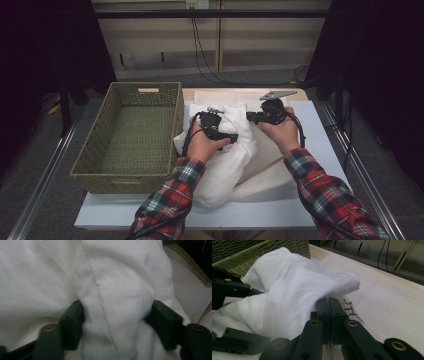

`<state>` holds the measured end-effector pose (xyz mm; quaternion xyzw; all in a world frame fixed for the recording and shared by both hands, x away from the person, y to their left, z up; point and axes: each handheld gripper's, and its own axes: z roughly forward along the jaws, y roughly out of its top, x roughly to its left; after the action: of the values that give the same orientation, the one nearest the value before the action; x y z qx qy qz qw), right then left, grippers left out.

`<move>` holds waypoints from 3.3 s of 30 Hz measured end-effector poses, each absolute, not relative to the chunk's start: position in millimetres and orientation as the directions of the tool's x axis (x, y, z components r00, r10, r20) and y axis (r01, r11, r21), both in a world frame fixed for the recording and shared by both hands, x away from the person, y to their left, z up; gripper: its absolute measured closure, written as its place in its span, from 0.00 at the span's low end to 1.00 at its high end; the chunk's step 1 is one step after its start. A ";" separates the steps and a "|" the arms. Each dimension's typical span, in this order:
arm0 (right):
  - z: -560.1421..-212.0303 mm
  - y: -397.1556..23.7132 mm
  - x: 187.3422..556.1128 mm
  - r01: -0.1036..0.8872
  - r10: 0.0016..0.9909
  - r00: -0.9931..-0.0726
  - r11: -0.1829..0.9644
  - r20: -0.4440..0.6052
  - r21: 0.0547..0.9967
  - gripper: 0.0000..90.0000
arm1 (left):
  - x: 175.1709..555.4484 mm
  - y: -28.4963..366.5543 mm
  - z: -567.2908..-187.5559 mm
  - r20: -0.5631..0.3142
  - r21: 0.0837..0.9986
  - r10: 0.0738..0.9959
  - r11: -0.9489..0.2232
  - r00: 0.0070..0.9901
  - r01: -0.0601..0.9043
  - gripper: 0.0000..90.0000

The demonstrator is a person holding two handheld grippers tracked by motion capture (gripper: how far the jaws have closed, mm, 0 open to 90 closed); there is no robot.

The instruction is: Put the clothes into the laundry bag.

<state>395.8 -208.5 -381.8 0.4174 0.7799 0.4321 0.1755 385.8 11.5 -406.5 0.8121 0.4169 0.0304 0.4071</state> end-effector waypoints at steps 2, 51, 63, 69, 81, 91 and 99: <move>-382.0 -207.4 395.6 0.502 0.801 -0.593 0.281 0.089 0.818 0.99 | 386.4 13.4 -409.2 -0.313 0.676 0.696 -0.315 0.646 0.667 0.62; -351.2 -203.8 394.1 0.419 0.773 -0.630 0.254 0.077 0.872 0.99 | 349.9 2.0 -396.1 -0.220 0.720 0.613 -0.423 0.759 0.550 0.85; -356.4 -202.2 388.9 0.429 0.760 -0.643 0.259 0.091 0.866 0.99 | 367.6 11.2 -393.6 -0.144 0.740 0.718 -0.378 0.681 0.556 0.85; -358.7 -204.3 387.1 0.436 0.759 -0.643 0.254 0.101 0.863 0.99 | 374.3 18.8 -388.7 -0.116 0.740 0.736 -0.384 0.667 0.552 0.86; -367.3 -209.7 389.7 0.452 0.772 -0.626 0.245 0.109 0.858 0.99 | 372.3 17.6 -397.0 -0.233 0.752 0.702 -0.309 0.673 0.582 0.75; -369.4 -208.9 391.3 0.467 0.776 -0.619 0.237 0.123 0.852 0.99 | 376.8 5.4 -401.4 -0.247 0.786 0.723 -0.240 0.645 0.570 0.19; -369.1 -207.8 391.0 0.477 0.767 -0.628 0.241 0.136 0.845 0.99 | 376.2 -18.2 -417.2 -0.116 0.761 0.745 -0.358 0.656 0.541 0.10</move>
<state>391.0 -207.8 -369.1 0.4026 0.7724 0.4661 0.1551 376.2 -18.2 -417.2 0.8143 0.3949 0.1258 0.4064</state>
